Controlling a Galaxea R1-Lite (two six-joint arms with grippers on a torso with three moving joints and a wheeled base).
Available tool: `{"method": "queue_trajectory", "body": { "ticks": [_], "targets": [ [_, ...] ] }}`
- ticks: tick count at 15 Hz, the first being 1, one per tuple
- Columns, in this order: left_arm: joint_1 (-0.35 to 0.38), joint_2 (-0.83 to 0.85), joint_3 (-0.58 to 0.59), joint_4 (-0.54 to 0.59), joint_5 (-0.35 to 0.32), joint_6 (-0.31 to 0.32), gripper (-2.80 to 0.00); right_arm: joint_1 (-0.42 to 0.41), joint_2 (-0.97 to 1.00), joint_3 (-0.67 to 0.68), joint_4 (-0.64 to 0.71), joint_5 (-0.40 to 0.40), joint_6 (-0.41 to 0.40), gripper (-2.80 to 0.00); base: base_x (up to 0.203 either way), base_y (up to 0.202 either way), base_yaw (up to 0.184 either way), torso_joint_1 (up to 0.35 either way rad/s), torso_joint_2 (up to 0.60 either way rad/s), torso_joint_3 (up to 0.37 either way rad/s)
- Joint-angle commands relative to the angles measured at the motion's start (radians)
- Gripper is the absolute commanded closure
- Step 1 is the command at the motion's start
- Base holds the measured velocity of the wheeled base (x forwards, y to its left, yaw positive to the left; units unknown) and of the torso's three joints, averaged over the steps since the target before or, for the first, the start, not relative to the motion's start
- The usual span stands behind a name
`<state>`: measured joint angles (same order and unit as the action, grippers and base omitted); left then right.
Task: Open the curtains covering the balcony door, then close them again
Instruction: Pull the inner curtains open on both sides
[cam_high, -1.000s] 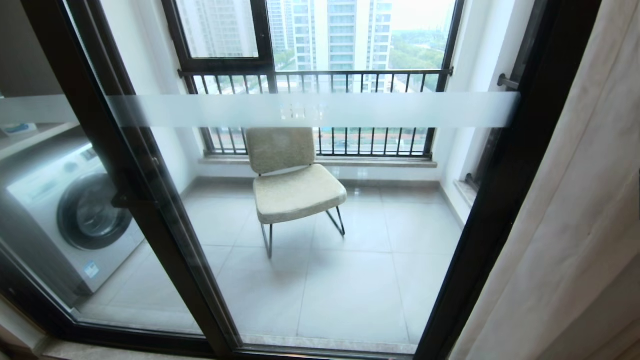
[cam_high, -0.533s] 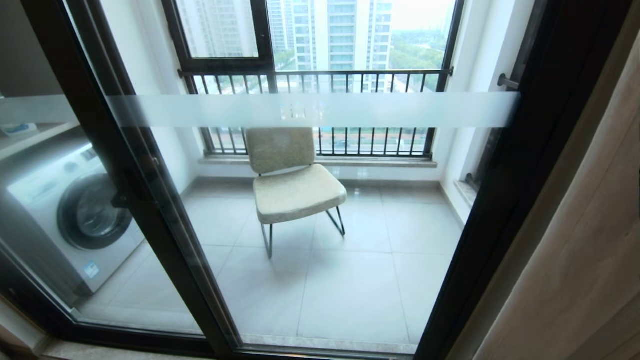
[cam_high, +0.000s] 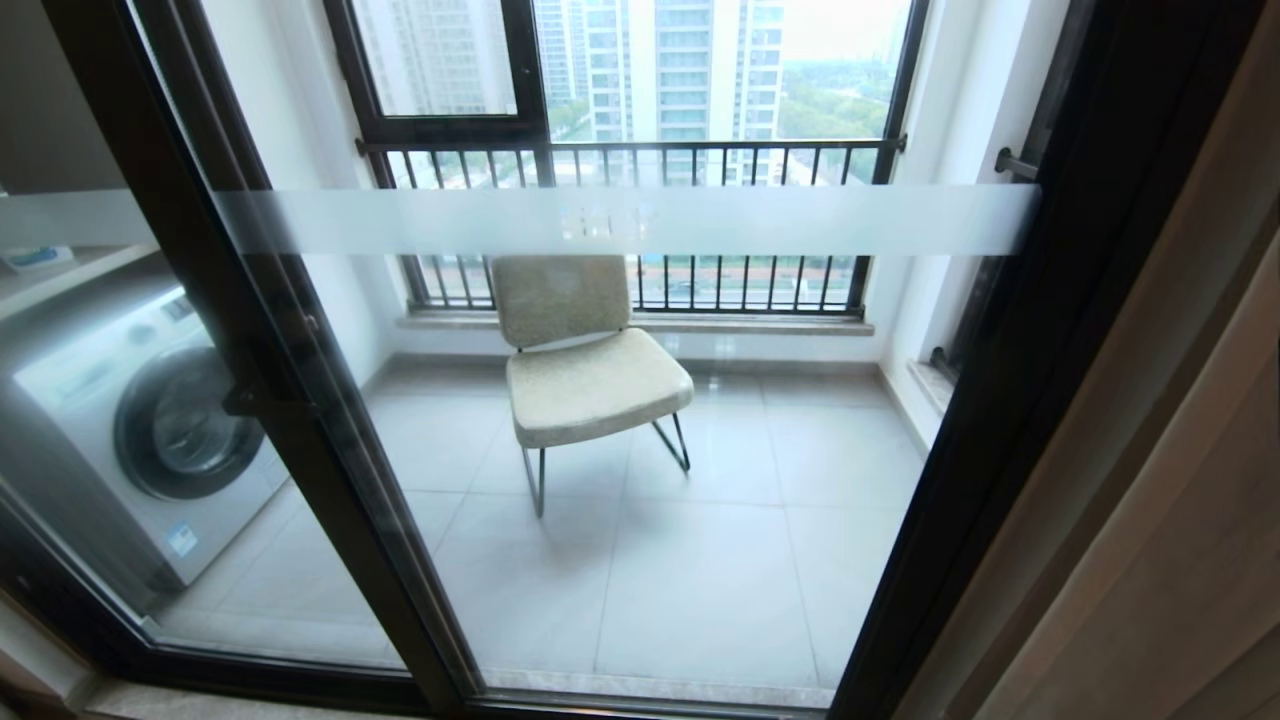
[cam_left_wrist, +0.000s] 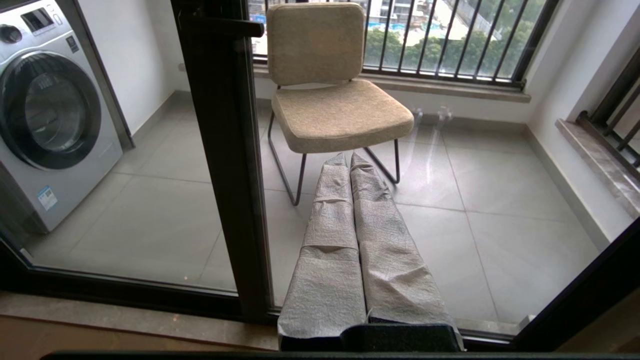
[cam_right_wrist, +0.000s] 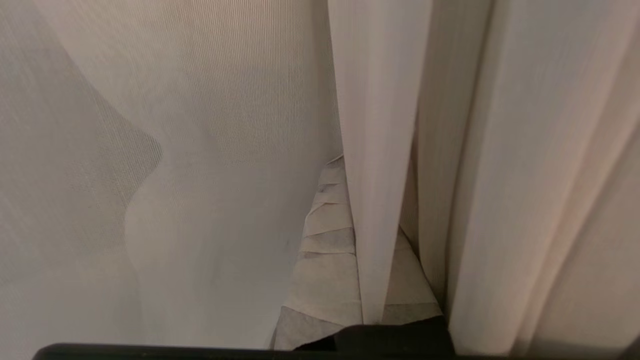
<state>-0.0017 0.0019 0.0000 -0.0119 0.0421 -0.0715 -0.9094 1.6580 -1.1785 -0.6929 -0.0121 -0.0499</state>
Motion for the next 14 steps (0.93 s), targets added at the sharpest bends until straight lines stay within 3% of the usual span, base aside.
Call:
{"method": "queue_trajectory", "body": {
  "ticks": [1, 7, 9, 14],
  "targets": [
    [0.0, 0.0, 0.0, 0.0, 0.001, -0.001, 0.0, -0.019, 0.026, 0.002, -0.002, 0.0, -0.001, 0.0, 0.0, 0.0, 0.0, 0.0, 0.0, 0.0],
    [0.0, 0.0, 0.0, 0.0, 0.001, -0.001, 0.0, -0.022, 0.024, 0.006, -0.005, 0.015, -0.005, 0.0, 0.0, 0.0, 0.0, 0.0, 0.0, 0.0],
    [0.0, 0.0, 0.0, 0.0, 0.001, -0.001, 0.0, -0.005, -0.004, 0.011, -0.006, 0.106, -0.009, 0.0, 0.0, 0.0, 0.0, 0.0, 0.0, 0.0],
    [0.0, 0.0, 0.0, 0.0, 0.001, -0.001, 0.0, 0.106, -0.058, 0.015, -0.006, 0.196, -0.007, 0.0, 0.0, 0.0, 0.0, 0.0, 0.0, 0.0]
  ]
}}
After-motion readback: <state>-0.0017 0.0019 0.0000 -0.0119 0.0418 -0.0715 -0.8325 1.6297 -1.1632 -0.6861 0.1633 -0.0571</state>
